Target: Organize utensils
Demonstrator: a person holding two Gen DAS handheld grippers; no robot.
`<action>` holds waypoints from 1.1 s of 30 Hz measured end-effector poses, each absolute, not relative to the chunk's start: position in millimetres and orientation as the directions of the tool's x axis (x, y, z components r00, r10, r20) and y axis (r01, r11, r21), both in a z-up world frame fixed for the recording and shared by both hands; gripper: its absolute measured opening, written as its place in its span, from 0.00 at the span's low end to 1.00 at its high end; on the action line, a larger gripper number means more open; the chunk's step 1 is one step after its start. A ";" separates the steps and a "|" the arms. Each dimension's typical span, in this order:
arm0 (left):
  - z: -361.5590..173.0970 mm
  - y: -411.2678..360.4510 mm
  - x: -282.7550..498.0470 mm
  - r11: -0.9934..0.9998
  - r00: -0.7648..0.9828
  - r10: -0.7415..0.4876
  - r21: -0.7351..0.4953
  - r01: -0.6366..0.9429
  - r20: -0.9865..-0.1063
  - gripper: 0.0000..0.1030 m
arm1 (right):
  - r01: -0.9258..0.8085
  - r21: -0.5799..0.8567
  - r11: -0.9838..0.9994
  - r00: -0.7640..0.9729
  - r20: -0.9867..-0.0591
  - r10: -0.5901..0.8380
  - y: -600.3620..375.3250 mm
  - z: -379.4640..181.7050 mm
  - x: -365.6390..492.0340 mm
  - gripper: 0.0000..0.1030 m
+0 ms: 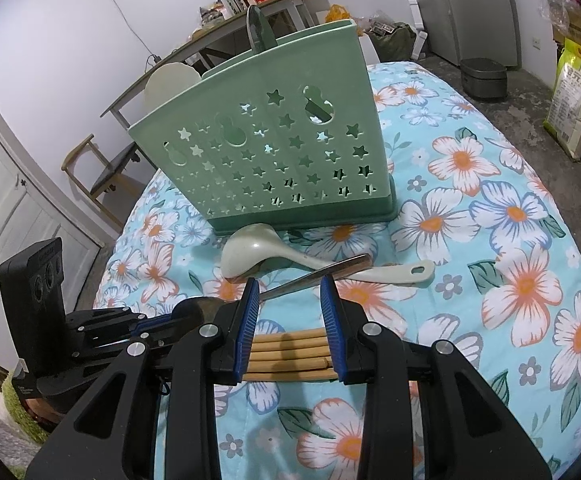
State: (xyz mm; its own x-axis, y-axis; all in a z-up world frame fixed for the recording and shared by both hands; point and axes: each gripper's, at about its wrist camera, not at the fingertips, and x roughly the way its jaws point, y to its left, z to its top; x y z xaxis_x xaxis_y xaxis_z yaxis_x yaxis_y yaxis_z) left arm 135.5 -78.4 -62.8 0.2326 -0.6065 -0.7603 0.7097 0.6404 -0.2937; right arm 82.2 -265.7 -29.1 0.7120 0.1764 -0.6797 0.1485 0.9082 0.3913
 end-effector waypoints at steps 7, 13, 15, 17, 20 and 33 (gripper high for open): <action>-47.0 -67.2 136.1 0.637 0.270 -0.655 -0.325 0.699 -0.706 0.01 | 0.151 0.383 0.911 0.717 -0.677 0.166 -264.5 -29.1 80.9 0.31; -20.6 -57.0 130.6 0.648 0.340 -0.675 -0.305 0.698 -0.655 0.01 | 0.149 0.370 0.917 0.730 -0.667 0.151 -263.9 -25.5 78.2 0.31; -11.4 -54.3 128.6 0.657 0.364 -0.671 -0.290 0.696 -0.646 0.01 | 0.150 0.360 0.921 0.738 -0.661 0.138 -263.7 -22.8 76.0 0.31; -2.0 -49.3 127.8 0.665 0.385 -0.670 -0.282 0.691 -0.635 0.01 | 0.152 0.347 0.926 0.747 -0.653 0.122 -264.1 -19.8 73.8 0.31; 13.6 -35.5 126.4 0.683 0.423 -0.664 -0.270 0.679 -0.616 0.01 | 0.155 0.319 0.935 0.764 -0.639 0.091 -265.7 -14.1 70.0 0.31; 49.2 37.2 131.6 0.809 0.607 -0.572 -0.259 0.528 -0.552 0.01 | -0.034 0.013 0.999 0.736 -0.676 0.034 -216.5 -18.9 96.8 0.31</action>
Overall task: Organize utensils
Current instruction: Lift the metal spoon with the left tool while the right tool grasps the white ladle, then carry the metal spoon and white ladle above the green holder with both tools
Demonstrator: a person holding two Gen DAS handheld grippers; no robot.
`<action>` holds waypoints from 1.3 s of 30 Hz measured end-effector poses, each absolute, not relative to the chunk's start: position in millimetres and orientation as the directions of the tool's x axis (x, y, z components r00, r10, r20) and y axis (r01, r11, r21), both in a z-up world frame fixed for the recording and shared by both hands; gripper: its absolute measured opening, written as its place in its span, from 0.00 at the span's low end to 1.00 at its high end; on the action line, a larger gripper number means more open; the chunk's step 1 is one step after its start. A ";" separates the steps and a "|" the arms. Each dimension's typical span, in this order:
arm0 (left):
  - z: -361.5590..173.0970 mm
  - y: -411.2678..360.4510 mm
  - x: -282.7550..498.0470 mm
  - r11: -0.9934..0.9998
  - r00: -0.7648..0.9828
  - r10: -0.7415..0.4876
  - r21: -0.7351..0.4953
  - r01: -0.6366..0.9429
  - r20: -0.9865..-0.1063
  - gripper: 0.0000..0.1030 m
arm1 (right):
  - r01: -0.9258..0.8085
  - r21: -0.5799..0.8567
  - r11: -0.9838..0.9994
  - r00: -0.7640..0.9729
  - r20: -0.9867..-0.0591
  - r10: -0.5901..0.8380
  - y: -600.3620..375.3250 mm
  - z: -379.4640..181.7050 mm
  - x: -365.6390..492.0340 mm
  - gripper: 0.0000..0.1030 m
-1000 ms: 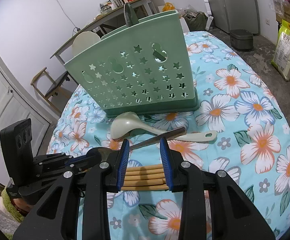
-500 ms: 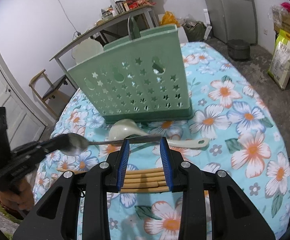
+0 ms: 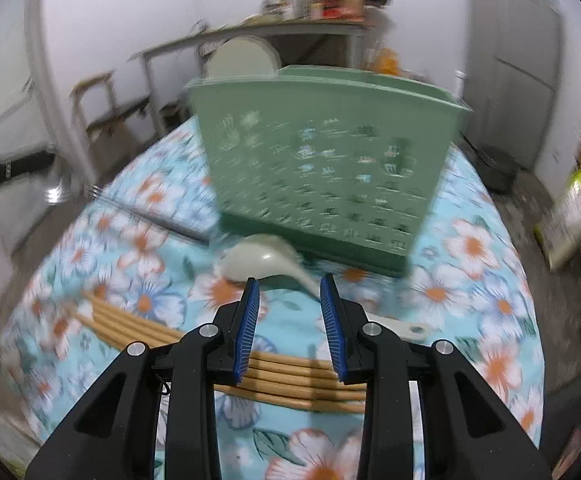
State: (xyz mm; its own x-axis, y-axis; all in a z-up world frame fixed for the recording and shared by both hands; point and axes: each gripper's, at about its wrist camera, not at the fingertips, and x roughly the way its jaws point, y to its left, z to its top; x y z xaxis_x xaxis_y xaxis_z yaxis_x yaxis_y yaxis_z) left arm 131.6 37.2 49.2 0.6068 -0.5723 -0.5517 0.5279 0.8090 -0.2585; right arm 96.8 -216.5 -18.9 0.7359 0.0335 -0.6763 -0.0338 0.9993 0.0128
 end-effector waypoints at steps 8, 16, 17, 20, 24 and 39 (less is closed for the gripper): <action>48.5 60.5 143.9 0.845 0.651 -0.530 -0.275 0.458 -0.543 0.01 | -0.167 -0.376 0.912 0.681 -0.713 -0.169 -169.7 -50.9 128.5 0.31; 46.1 67.6 150.9 0.856 0.662 -0.514 -0.284 0.431 -0.545 0.01 | -0.210 -0.573 0.793 0.716 -0.642 -0.274 -141.9 -64.5 142.5 0.36; 46.2 68.2 150.6 0.857 0.663 -0.514 -0.285 0.430 -0.544 0.01 | -0.212 -0.579 0.787 0.719 -0.638 -0.276 -140.4 -65.0 144.1 0.36; 46.8 69.4 151.1 0.858 0.668 -0.511 -0.284 0.427 -0.541 0.01 | -0.223 -0.611 0.760 0.730 -0.621 -0.286 -133.0 -67.5 149.4 0.36; 47.6 69.5 151.4 0.860 0.671 -0.508 -0.284 0.423 -0.540 0.02 | -0.245 -0.674 0.697 0.752 -0.585 -0.302 -117.4 -69.9 155.3 0.36; 50.1 68.6 150.8 0.858 0.673 -0.511 -0.276 0.432 -0.534 0.02 | -0.180 -0.762 0.622 0.823 -0.463 -0.329 -95.6 -64.7 148.2 0.15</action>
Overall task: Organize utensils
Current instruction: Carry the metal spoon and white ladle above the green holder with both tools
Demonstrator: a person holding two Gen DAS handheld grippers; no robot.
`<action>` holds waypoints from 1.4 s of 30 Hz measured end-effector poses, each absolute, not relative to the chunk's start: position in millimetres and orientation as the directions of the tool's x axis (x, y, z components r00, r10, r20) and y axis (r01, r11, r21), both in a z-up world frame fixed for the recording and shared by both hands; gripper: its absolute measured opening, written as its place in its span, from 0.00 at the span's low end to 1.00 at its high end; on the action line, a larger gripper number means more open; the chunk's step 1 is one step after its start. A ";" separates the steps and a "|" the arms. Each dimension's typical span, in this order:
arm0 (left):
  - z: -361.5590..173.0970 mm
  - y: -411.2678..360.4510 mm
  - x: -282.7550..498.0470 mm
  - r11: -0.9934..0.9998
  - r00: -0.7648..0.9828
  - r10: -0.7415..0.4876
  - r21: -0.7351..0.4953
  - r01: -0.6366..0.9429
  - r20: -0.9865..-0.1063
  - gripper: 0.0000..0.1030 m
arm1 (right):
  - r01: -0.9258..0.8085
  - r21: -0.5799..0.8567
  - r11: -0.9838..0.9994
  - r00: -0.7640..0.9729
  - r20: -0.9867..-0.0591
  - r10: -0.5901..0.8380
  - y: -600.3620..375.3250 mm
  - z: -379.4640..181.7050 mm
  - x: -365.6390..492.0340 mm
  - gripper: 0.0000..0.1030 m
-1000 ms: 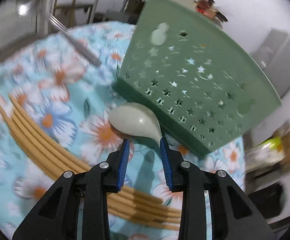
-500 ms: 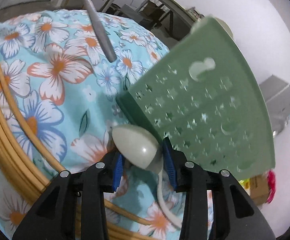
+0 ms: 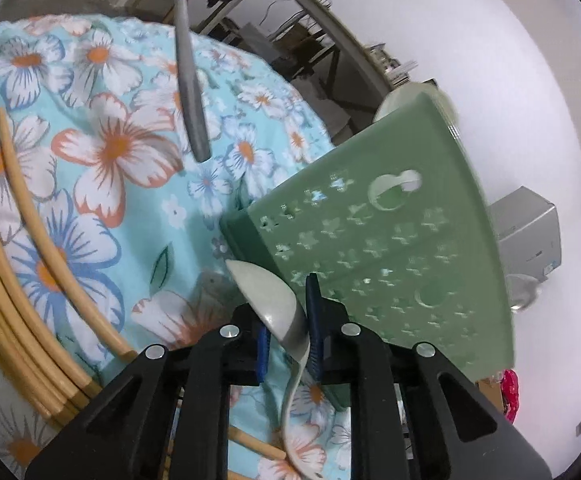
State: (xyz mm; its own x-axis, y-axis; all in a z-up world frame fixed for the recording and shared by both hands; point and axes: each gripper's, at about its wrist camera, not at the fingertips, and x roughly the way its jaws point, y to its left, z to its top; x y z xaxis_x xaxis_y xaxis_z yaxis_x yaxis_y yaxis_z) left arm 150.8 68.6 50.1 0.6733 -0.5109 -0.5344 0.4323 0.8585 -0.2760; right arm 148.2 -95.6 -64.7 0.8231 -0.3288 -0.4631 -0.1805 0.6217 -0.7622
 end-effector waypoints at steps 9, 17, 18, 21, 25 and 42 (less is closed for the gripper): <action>68.2 67.4 147.0 0.852 0.695 -0.522 -0.274 0.446 -0.495 0.02 | -0.051 -0.685 0.727 0.853 -0.408 -0.325 -114.6 -14.1 111.9 0.10; 108.4 51.6 140.0 0.816 0.706 -0.574 -0.217 0.536 -0.414 0.02 | 0.068 -0.502 0.862 0.876 -0.383 -0.293 -150.4 50.3 84.6 0.09; 113.3 49.8 139.7 0.810 0.706 -0.582 -0.213 0.546 -0.404 0.02 | 0.084 -0.470 0.879 0.881 -0.378 -0.286 -157.1 58.6 80.9 0.09; 128.6 40.5 137.5 0.794 0.706 -0.603 -0.196 0.575 -0.370 0.02 | 0.117 -0.367 0.923 0.892 -0.371 -0.261 -180.9 79.7 76.1 0.09; 148.8 23.9 136.0 0.773 0.708 -0.628 -0.155 0.615 -0.324 0.02 | 0.133 -0.210 0.969 0.908 -0.365 -0.204 -213.7 108.4 66.8 0.09; 188.9 -66.1 158.7 0.746 0.745 -0.630 0.094 0.659 -0.219 0.02 | 0.121 0.013 0.993 0.955 -0.275 -0.113 -248.6 142.7 43.9 0.09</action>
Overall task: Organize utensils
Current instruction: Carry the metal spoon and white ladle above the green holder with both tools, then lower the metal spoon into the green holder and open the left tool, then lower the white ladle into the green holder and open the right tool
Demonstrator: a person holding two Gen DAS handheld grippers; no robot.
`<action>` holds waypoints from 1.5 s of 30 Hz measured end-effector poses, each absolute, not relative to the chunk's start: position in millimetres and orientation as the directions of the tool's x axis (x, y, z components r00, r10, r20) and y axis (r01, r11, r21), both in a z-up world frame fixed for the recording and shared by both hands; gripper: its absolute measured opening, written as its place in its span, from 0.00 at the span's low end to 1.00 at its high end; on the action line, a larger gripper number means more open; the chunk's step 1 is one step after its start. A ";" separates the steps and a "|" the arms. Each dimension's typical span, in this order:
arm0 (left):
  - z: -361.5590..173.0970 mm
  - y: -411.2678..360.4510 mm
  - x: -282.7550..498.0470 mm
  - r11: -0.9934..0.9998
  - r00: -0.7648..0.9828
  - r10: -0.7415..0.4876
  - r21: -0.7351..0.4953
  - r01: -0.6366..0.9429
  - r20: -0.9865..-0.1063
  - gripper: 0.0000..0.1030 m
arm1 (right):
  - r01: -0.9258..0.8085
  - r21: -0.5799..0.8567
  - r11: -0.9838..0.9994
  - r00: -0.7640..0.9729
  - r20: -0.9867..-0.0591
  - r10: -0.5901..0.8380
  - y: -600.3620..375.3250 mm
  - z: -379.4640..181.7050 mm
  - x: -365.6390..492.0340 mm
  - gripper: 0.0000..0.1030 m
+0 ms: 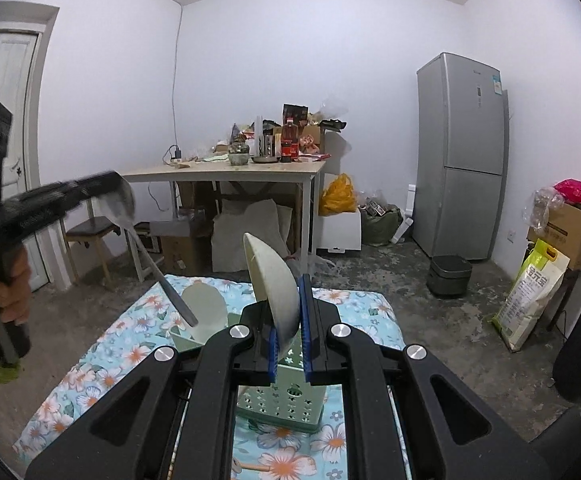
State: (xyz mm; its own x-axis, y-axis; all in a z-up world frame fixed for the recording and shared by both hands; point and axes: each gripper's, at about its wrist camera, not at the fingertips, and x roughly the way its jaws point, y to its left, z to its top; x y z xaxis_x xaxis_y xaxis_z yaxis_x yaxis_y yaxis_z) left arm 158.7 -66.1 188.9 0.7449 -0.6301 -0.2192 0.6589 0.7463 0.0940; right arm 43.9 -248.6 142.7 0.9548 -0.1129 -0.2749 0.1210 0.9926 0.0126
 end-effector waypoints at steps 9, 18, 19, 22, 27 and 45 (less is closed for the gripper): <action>149.4 -104.4 190.2 0.740 0.738 -0.594 0.141 0.657 -0.321 0.02 | 0.119 0.054 0.991 0.955 -0.278 -0.100 -255.8 141.3 45.6 0.09; 124.4 -96.6 212.3 0.692 0.635 -0.697 -0.081 0.717 -0.334 0.07 | 0.123 0.117 0.985 0.959 -0.270 -0.088 -276.9 145.2 45.5 0.09; 124.5 -95.3 211.7 0.690 0.634 -0.702 -0.091 0.718 -0.323 0.11 | 0.124 0.127 0.984 0.959 -0.268 -0.086 -279.2 144.6 45.4 0.09; 123.3 -88.2 209.4 0.690 0.635 -0.711 -0.124 0.714 -0.301 0.17 | 0.124 0.157 0.980 0.963 -0.256 -0.081 -287.6 146.7 45.7 0.09; 121.2 -65.5 199.8 0.709 0.651 -0.698 -0.156 0.688 -0.298 0.28 | 0.128 0.185 0.974 0.976 -0.197 -0.091 -302.8 160.9 44.9 0.09; 46.4 -3.4 164.8 0.819 0.653 -0.556 -0.205 0.536 -0.514 0.51 | 0.169 0.245 0.955 0.984 -0.101 -0.148 -338.7 153.8 103.9 0.09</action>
State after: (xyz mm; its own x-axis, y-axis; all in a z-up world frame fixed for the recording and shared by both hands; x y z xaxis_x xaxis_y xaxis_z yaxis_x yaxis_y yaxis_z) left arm 164.8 -3.4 46.4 0.6531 -0.5559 -0.5143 0.5359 0.8190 -0.2048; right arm 103.9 -338.7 153.8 0.9838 -0.1480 -0.1011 0.1688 0.9547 0.2450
